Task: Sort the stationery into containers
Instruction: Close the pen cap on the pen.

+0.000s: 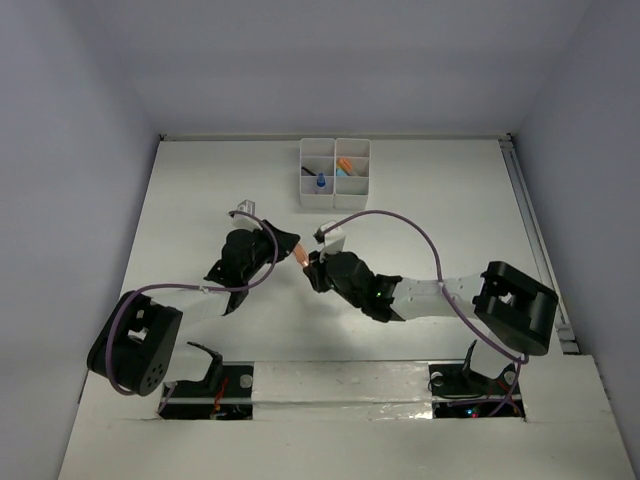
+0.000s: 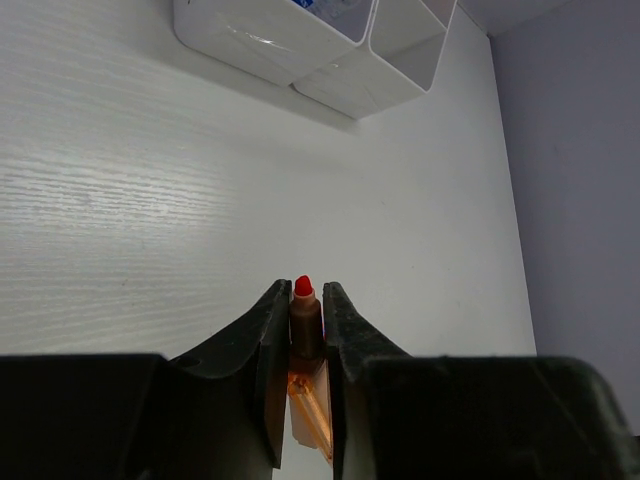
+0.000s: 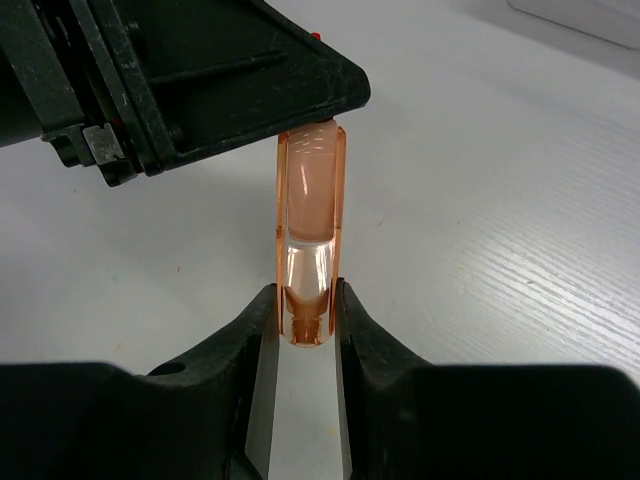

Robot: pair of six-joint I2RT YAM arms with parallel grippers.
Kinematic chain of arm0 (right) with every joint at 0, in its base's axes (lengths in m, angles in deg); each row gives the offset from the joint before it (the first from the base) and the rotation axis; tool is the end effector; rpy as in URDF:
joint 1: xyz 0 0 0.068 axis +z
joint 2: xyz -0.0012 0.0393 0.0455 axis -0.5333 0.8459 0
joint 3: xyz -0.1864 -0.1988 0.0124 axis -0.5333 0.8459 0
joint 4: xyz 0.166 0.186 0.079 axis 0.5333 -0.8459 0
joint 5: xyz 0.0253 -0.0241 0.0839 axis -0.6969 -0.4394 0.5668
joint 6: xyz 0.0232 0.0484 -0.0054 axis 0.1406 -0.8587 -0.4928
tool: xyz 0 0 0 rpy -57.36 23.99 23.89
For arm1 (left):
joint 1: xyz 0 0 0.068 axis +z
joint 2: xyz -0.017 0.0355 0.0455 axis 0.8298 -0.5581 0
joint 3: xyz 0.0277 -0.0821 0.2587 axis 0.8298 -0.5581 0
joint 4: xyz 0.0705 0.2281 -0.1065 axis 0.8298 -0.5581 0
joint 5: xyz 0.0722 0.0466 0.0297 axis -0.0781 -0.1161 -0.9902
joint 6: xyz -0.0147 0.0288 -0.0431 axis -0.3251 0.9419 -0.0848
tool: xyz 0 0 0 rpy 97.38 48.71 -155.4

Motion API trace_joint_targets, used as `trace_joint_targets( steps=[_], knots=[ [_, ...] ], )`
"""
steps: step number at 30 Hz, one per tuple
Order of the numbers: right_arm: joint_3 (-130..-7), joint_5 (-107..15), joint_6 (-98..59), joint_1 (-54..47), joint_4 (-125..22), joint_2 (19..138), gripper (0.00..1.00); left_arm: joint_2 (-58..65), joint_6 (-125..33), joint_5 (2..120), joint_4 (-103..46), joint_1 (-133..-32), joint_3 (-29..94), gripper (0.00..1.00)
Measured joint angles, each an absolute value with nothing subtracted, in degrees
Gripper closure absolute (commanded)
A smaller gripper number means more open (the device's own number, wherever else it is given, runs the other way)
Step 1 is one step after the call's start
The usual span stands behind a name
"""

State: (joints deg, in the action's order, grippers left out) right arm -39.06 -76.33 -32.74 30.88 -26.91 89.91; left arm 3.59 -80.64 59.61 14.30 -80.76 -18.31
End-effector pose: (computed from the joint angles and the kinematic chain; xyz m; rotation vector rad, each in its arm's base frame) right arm 0.1676 0.2999 0.2008 -0.4695 1.9134 0.5699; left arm 0.2284 -0.1097 0.1912 -0.2440 1.8102 -0.9996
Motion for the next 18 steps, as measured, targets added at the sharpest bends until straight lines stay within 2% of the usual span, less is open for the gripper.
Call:
trace_joint_targets(
  steps=[9,12,13,16,18],
  knots=[
    [-39.21,-71.20,-36.39,30.86,-35.30,84.60,1.00,8.07,-73.25,58.76,7.00,-83.16,-17.09,1.00],
    [-41.29,-69.89,-37.30,30.62,-41.44,81.56,1.00,10.91,-71.15,59.35,4.81,-83.78,-16.48,0.85],
    [-42.34,-69.23,-37.46,30.47,-43.78,80.75,1.00,12.16,-70.41,59.61,4.20,-83.97,-16.37,0.72],
    [-44.44,-65.47,-37.52,30.10,-51.26,77.69,1.00,15.33,-67.18,56.47,3.24,-83.12,-16.04,0.55],
    [-45.16,-63.07,-37.43,29.81,-55.37,76.01,1.00,17.29,-65.62,55.39,2.67,-82.23,-15.84,0.50]
  ],
)
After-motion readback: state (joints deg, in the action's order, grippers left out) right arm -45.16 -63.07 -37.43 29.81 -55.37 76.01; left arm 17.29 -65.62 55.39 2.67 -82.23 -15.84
